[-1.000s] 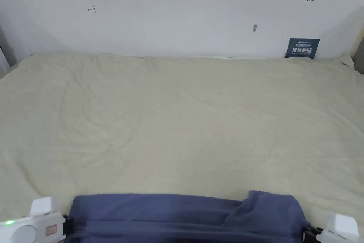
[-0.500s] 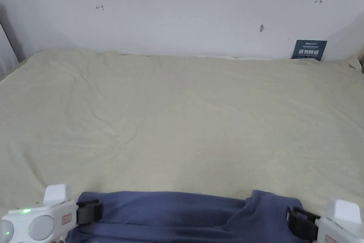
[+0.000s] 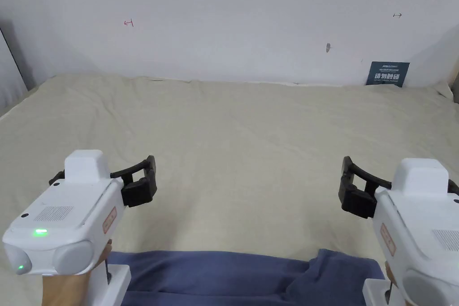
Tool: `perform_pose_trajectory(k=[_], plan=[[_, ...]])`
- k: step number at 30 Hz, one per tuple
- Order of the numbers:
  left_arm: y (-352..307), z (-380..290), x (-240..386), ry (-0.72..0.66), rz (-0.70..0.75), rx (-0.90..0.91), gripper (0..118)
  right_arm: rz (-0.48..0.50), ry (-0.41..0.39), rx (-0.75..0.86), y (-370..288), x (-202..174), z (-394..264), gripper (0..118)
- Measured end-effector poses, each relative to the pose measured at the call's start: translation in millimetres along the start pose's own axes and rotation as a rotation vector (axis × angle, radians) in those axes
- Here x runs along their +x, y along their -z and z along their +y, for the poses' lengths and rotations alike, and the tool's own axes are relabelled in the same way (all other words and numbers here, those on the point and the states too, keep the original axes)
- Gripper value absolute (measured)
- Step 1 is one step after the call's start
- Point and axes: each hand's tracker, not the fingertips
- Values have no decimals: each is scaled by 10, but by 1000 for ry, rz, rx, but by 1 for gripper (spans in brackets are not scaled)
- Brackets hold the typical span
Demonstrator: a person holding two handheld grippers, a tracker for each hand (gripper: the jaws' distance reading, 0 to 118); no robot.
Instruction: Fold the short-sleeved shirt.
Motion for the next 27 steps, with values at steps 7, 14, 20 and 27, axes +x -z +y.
perform_pose_trajectory(k=[7, 14, 20, 27], plan=[[-49, -16, 187, 41, -18, 52, 0, -19, -21, 28, -21, -90, -13, 2], [-44, -92, 223, 41, -40, -5, 0, -4, 0, 10, 14, -83, -70, 1], [195, -219, -190, -194, -171, -276, 0, 10, -5, -19, 90, -118, -150, 1], [558, -850, -1053, -522, -310, -597, 0, 26, -11, -75, 240, -210, -267, 1]])
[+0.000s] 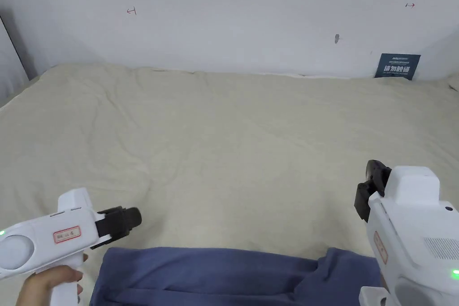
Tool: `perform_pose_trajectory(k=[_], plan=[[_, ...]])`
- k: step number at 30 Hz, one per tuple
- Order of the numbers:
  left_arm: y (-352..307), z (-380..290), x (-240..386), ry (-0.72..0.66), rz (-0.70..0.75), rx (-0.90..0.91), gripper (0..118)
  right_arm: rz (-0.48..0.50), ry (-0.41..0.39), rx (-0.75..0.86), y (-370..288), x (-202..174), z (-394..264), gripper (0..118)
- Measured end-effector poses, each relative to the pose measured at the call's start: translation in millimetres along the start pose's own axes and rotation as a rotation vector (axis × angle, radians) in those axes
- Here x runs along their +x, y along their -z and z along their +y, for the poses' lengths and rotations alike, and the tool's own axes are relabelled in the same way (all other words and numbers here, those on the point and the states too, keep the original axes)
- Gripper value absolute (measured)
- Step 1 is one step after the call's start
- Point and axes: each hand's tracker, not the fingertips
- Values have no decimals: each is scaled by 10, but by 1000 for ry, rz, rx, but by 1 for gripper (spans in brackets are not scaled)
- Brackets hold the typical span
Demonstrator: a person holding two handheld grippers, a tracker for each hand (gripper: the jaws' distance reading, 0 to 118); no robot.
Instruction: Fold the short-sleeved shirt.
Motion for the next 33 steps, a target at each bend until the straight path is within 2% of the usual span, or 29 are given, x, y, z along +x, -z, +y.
perform_pose_trajectory(k=[5, 8, 9, 10, 11, 12, 13, 17, 18, 20, 23, 24, 25, 26, 29, 33], plan=[[85, 8, -716, -114, 17, -84, 0, 7, -13, -38, 135, -99, -75, 1], [133, -14, -1031, -150, 41, -136, 10, 12, -15, -64, 224, -161, -121, 1], [155, -26, -1120, -154, 57, -144, 23, 14, -16, -72, 254, -182, -142, 1], [181, -33, -1189, -151, 65, -156, 55, 14, -18, -78, 267, -202, -155, 1], [216, -38, -1264, -152, 64, -180, 78, 14, -19, -86, 292, -223, -173, 1], [265, -81, -1314, -158, 58, -213, 95, 15, -23, -95, 319, -243, -193, 1], [300, -92, -1366, -166, 52, -238, 106, 17, -26, -102, 338, -258, -208, 1], [352, -208, -1319, -154, 61, -227, 105, 12, -41, -128, 396, -315, -268, 1], [398, -216, -1353, -152, 55, -243, 101, 11, -43, -134, 403, -316, -280, 1], [445, -295, -1343, -155, 41, -260, 82, 8, -43, -141, 420, -317, -296, 1], [506, -366, -1298, -125, 57, -263, 71, -1, -46, -152, 438, -296, -307, 2], [490, -358, -1325, -123, 45, -257, 62, -4, -45, -155, 444, -287, -307, 2], [490, -359, -1316, -128, 42, -254, 40, -7, -43, -157, 448, -278, -307, 2], [502, -375, -1290, -123, 62, -249, 26, -9, -41, -158, 443, -262, -305, 2], [582, -408, -1304, -90, 77, -259, 13, -15, -38, -158, 441, -234, -297, 2], [490, -486, -966, -29, 109, -214, 8, -20, -40, -155, 406, -174, -270, 2]])
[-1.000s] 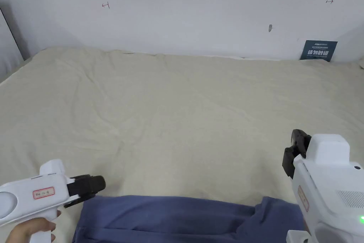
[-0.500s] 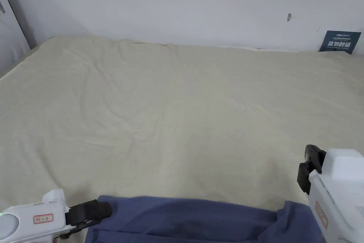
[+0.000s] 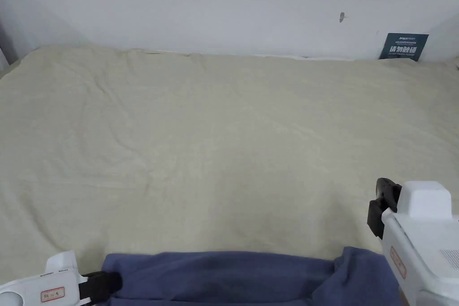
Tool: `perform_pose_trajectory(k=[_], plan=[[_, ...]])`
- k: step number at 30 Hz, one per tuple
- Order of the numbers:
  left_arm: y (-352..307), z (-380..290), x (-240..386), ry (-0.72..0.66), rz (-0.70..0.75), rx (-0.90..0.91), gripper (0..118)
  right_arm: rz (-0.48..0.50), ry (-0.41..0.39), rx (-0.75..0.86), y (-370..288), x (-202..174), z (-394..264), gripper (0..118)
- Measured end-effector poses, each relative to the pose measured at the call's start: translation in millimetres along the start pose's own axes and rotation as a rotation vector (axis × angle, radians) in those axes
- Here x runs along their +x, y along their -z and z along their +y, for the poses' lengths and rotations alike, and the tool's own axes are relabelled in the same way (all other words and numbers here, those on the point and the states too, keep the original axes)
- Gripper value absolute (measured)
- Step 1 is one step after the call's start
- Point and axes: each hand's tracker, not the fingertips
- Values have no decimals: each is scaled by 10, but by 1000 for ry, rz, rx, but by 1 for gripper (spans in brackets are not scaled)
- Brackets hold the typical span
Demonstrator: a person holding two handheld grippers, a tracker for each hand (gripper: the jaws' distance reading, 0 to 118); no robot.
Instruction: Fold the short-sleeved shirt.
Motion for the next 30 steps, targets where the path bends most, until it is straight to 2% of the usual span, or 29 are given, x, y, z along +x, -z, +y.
perform_pose_trajectory(k=[2, 7, 12, 15, 18, 21, 24, 30], plan=[[-106, 8, 160, 60, 47, 8, 7, 2, 2, 3, -20, 41, 8, 2], [-404, 241, 105, 74, 65, 30, 7, 4, 14, 25, -111, 141, 53, 2], [-817, 342, 81, 83, 207, 84, 7, 6, 33, 49, -213, 265, 66, 2], [-941, 330, 127, 86, 240, 89, 7, 9, 40, 61, -270, 321, 67, 2], [-943, 268, 432, 125, 265, 81, 7, 13, 46, 70, -314, 359, 70, 2], [-817, 257, 719, 128, 244, 59, 7, 19, 53, 79, -351, 380, 81, 2], [-670, 189, 1089, 150, 130, 30, 7, 21, 54, 90, -400, 395, 82, 2], [-87, -56, 1772, 199, 23, -73, 7, 20, 52, 94, -462, 475, 58, 2]])
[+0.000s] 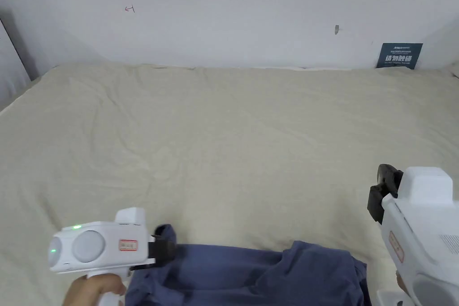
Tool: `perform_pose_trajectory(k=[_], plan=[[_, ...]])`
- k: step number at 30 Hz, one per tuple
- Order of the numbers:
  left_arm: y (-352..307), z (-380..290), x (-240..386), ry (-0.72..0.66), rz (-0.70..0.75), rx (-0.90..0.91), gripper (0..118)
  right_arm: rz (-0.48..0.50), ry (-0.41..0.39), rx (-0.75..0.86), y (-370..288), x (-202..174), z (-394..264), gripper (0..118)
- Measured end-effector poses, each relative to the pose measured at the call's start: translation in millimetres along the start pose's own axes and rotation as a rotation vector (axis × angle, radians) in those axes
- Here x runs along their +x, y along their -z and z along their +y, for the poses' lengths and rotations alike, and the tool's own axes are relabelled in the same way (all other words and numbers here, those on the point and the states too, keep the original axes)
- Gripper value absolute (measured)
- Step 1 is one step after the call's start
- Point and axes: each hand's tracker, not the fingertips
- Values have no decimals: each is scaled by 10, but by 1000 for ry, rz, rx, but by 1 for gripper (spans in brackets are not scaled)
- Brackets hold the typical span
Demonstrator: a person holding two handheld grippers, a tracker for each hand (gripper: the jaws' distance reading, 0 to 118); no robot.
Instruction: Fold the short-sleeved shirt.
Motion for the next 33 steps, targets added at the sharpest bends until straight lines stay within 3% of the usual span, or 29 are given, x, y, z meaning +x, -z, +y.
perform_pose_trajectory(k=[4, 11, 12, 14, 15, 16, 17, 22, 26, 28, 30, 32, 33], plan=[[377, -63, 398, 22, -19, -62, 7, -17, 2, -3, -32, 88, -29, 2], [944, -137, 526, 31, 19, -135, 9, -47, 11, -19, -58, 221, -78, 2], [950, -133, 541, 32, 16, -138, 17, -51, 10, -21, -63, 231, -80, 2], [918, -136, 553, 46, -8, -136, 76, -55, 10, -22, -69, 248, -82, 2], [875, -128, 565, 54, -32, -120, 100, -57, 11, -23, -66, 252, -81, 2], [829, -117, 572, 60, -50, -108, 114, -57, 12, -23, -64, 255, -81, 2], [738, -132, 579, 53, -70, -67, 114, -57, 14, -24, -61, 256, -79, 2], [305, -66, 545, 38, -73, 87, 109, -51, 18, -19, -61, 237, -57, 2], [37, -125, 429, 78, 47, 219, 82, -40, 11, -11, -78, 205, -33, 2], [1, -168, 346, 98, 122, 264, 79, -36, 13, -9, -82, 201, -27, 2], [1, -244, 273, 129, 188, 281, 52, -36, 14, -9, -88, 202, -25, 2], [57, -326, 215, 170, 225, 288, 11, -36, 14, -9, -95, 204, -28, 2], [107, -372, 146, 194, 244, 282, 0, -36, 14, -10, -99, 209, -30, 2]])
